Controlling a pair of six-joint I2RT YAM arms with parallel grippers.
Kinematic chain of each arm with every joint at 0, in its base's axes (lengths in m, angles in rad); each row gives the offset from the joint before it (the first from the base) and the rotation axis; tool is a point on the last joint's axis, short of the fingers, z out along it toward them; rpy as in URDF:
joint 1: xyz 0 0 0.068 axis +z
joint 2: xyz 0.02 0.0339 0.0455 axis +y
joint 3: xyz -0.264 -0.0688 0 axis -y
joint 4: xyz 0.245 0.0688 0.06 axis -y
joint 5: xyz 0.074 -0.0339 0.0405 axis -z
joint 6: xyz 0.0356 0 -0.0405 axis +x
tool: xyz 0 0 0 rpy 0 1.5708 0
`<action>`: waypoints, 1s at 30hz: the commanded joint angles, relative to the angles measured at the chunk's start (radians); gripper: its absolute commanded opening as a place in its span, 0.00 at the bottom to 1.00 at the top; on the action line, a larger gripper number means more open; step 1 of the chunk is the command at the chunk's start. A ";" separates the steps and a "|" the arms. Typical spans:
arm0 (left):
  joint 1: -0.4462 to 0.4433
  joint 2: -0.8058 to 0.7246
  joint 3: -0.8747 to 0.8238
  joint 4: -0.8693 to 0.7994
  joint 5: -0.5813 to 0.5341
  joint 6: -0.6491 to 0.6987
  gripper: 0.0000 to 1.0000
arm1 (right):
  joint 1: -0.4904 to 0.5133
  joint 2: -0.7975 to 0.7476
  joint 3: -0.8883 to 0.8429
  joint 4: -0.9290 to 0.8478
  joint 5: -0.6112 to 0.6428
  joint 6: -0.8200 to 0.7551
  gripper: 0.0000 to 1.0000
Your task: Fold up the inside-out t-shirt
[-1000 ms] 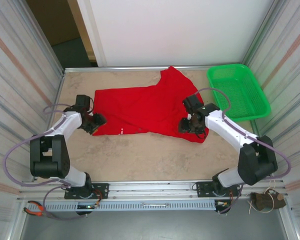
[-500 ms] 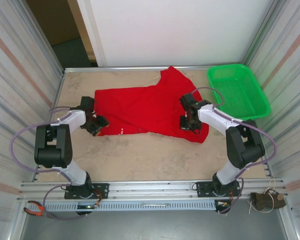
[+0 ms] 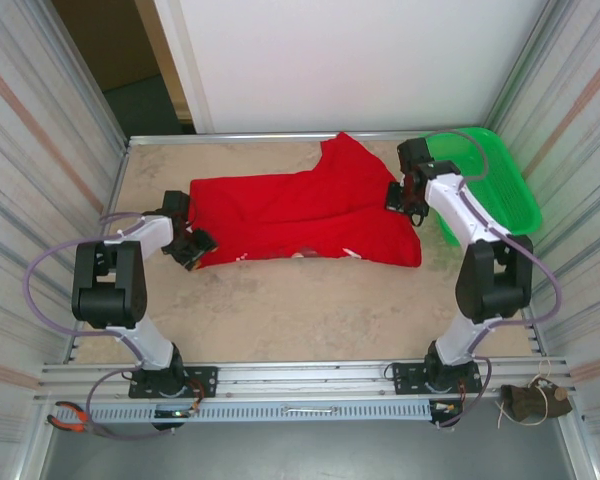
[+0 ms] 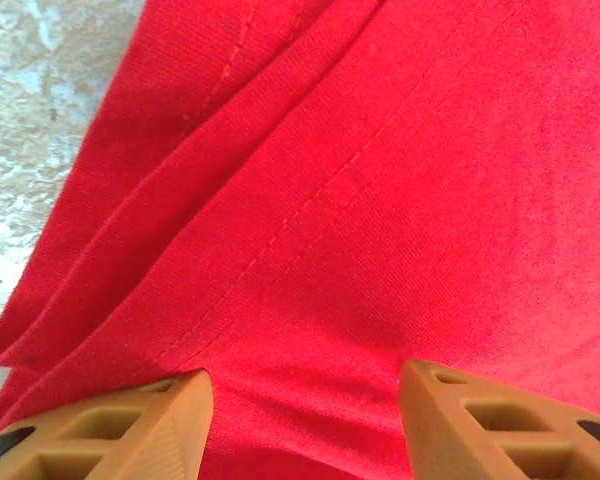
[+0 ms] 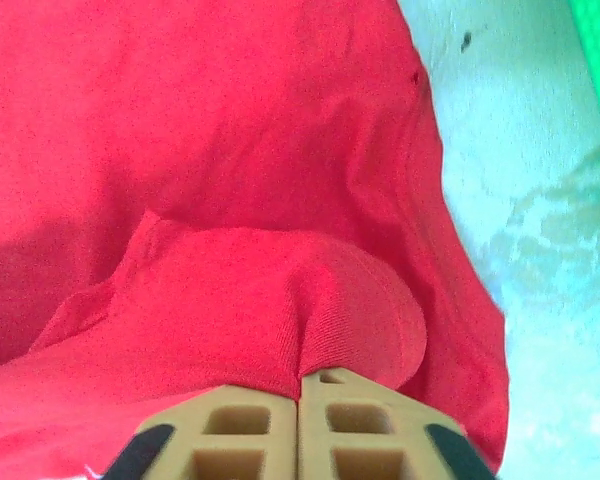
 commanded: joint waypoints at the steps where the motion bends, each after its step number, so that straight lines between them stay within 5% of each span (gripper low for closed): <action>1: 0.006 0.051 -0.015 -0.034 -0.050 -0.004 0.54 | -0.017 0.068 0.031 -0.066 0.048 -0.022 0.47; 13: 0.013 -0.219 0.011 -0.120 -0.020 0.022 0.56 | -0.023 -0.316 -0.453 0.029 0.012 0.120 0.67; 27: 0.052 -0.126 -0.068 -0.043 0.020 -0.006 0.57 | -0.092 -0.128 -0.480 0.188 -0.009 0.143 0.62; 30: 0.055 -0.086 -0.061 -0.037 0.018 -0.006 0.57 | -0.115 -0.097 -0.478 0.211 -0.038 0.140 0.52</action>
